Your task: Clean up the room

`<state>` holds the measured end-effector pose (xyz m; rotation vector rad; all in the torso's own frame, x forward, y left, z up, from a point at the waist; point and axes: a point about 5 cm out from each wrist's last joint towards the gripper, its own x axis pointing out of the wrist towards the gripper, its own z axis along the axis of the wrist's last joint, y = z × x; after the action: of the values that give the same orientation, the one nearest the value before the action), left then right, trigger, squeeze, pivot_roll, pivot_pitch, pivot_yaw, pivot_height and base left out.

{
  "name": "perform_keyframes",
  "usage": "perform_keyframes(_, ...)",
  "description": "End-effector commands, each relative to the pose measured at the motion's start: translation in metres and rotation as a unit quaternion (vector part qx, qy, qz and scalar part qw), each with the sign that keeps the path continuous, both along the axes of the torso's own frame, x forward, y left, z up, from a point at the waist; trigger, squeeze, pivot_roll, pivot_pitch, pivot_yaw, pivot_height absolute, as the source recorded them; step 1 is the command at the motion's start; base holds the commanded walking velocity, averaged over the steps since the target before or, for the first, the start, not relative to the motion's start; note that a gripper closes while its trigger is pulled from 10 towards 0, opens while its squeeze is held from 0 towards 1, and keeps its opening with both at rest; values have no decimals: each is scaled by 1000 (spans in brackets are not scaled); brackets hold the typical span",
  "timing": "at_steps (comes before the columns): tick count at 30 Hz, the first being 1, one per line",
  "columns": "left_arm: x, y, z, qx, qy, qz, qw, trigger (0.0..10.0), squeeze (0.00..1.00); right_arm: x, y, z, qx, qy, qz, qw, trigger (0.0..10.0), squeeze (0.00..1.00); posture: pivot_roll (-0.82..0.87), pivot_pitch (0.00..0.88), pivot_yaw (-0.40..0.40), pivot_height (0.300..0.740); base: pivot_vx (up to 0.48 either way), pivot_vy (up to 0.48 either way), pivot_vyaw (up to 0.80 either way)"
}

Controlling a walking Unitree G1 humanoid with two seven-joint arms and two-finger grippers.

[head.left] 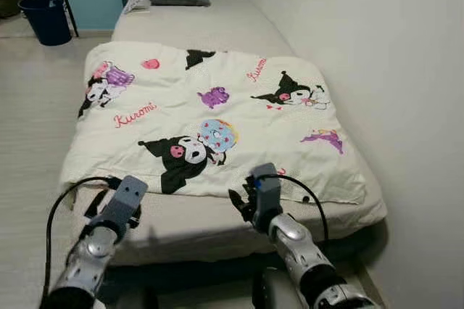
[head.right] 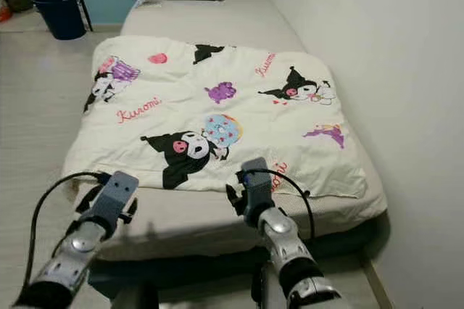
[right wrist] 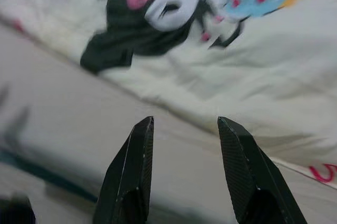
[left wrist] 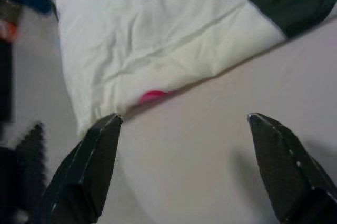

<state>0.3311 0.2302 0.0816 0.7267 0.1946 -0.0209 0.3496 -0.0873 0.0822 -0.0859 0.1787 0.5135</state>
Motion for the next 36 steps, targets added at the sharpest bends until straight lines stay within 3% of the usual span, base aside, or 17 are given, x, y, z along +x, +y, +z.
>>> perform_keyframes(1, -4, 2, -9, 35, 21, -14, 999, 10000, 0, -3, 0, -6, -23, 8, 11, 1000, 10000, 0, -7, 298, -115, 562, 0, 0, 0)
perform_keyframes(6, 2, 4, -4, 113, 24, -42, 992, 10000, 0, 0, 6, 0, -60, -14, 40, 997, 10000, 0, -12, 332, -114, 562, 0, 0, 0)
perform_keyframes(10, 5, 4, -2, 150, 22, -59, 987, 10000, 0, 2, 8, 2, -82, -25, 51, 995, 10000, 0, -13, 345, -112, 562, 0, 0, 0)
perform_keyframes(12, 8, 3, 0, 194, 11, -74, 978, 10000, 0, 3, 11, 4, -133, -46, 64, 988, 10000, 0, -17, 355, -106, 562, 0, 0, 0)
perform_keyframes(13, 10, 3, 3, 212, 4, -78, 974, 10000, 1000, 5, 12, 7, -143, -53, 69, 986, 10000, 0, -26, 367, -103, 562, 0, 0, 0)
perform_keyframes(15, 13, 3, 6, 226, -2, -80, 971, 10000, 1000, 6, 14, 9, -147, -56, 75, 985, 10000, 0, -29, 371, -102, 562, 0, 0, 0)
perform_keyframes(16, 16, 4, 9, 254, -6, -83, 964, 10000, 1000, 7, 20, 13, -161, -70, 94, 980, 10000, 1000, -32, 379, -99, 562, 0, 0, 0)
perform_keyframes(20, 18, 4, 11, 274, -8, -85, 958, 10000, 1000, 8, 23, 16, -186, -86, 109, 973, 10000, 1000, -36, 390, -99, 562, 0, 0, 0)
perform_keyframes(22, 20, 3, 10, 309, 1, -98, 946, 10000, 1000, 8, 31, 20, -218, -110, 133, 961, 10000, 1000, -41, 404, -97, 562, 0, 0, 0)
perform_keyframes(27, 20, 4, 9, 338, 4, -104, 935, 10000, 1000, 10, 34, 22, -253, -127, 132, 950, 10000, 1000, -44, 411, -95, 562, 0, 0, 0)
perform_keyframes(29, 22, 5, 10, 377, 1, -106, 920, 10000, 1000, 14, 36, 26, -290, -149, 116, 938, 10000, 1000, -50, 427, -90, 562, 0, 0, 0)
perform_keyframes(30, 22, 7, 11, 396, 1, -105, 912, 10000, 349, 16, 36, 29, -305, -159, 108, 933, 10000, 576, -51, 429, -89, 562, 0, 0, 0)
perform_keyframes(31, 22, 7, 11, 396, 1, -105, 912, 10000, 349, 16, 36, 29, -305, -159, 108, 933, 10000, 576, -51, 429, -89, 562, 0, 0, 0)
perform_keyframes(32, 23, 8, 12, 413, 2, -104, 905, 10000, 0, 17, 37, 31, -317, -169, 102, 928, 10000, 153, -55, 436, -85, 562, 0, 0, 0)
perform_keyframes(33, 24, 9, 13, 423, 0, -102, 900, 10000, 0, 18, 37, 33, -325, -175, 99, 924, 10000, 0, -57, 439, -84, 562, 0, 0, 0)
perform_keyframes(34, 24, 9, 13, 423, 0, -102, 900, 10000, 0, 18, 37, 33, -325, -175, 99, 924, 10000, 0, -57, 439, -84, 562, 0, 0, 0)
perform_keyframes(36, 26, 9, 16, 453, -8, -103, 886, 10000, 0, 22, 37, 37, -361, -191, 84, 909, 10000, 0, -74, 459, -74, 562, 0, 0, 0)
